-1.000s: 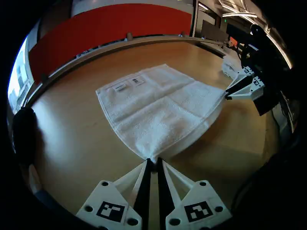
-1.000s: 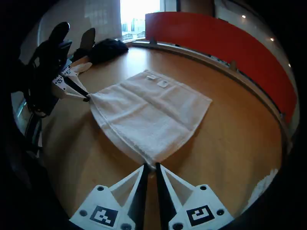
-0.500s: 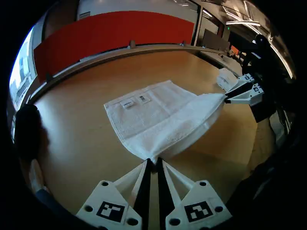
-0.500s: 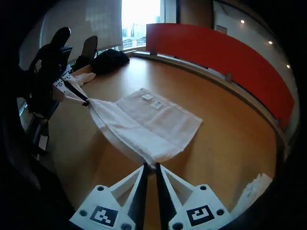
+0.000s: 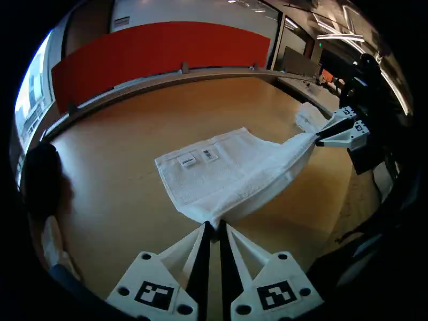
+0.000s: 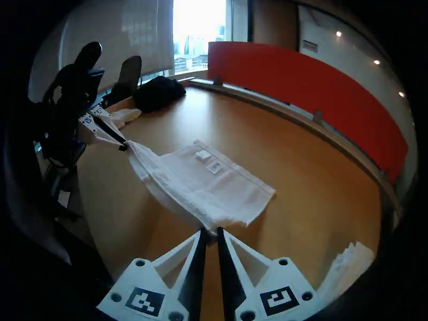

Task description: Fold towel

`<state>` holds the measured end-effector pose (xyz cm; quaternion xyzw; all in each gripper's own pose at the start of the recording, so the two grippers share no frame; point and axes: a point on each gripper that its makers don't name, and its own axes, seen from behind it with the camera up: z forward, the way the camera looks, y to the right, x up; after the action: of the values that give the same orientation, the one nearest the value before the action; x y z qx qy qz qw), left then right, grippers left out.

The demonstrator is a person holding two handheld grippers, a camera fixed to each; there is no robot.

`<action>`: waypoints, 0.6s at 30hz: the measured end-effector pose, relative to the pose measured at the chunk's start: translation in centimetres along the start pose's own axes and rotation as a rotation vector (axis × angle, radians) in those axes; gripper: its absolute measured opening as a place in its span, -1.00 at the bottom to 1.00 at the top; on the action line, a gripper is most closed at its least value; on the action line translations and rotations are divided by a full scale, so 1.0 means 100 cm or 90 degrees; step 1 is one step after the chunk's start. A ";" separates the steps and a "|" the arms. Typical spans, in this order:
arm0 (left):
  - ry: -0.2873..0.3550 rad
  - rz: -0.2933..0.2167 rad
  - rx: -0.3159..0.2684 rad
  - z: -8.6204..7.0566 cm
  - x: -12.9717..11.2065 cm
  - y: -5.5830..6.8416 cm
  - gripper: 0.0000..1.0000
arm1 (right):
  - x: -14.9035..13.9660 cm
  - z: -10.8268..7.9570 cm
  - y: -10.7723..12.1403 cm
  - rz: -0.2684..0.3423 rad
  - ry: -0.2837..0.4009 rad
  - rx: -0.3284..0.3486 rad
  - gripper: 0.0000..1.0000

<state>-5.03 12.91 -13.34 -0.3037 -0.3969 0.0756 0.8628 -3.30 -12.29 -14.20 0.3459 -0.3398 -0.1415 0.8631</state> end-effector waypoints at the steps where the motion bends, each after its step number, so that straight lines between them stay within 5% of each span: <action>1: 0.000 0.000 -0.001 -0.002 0.000 0.001 -0.77 | 0.001 -0.002 0.000 0.000 0.000 0.000 -0.70; 18: 0.002 -0.010 -0.009 -0.025 0.003 0.017 -0.77 | 0.008 -0.025 -0.007 0.003 0.009 0.001 -0.70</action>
<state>-2.82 13.18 -15.39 -0.3067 -0.3981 0.0659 0.8620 -1.00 -11.92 -15.59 0.3468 -0.3347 -0.1367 0.8654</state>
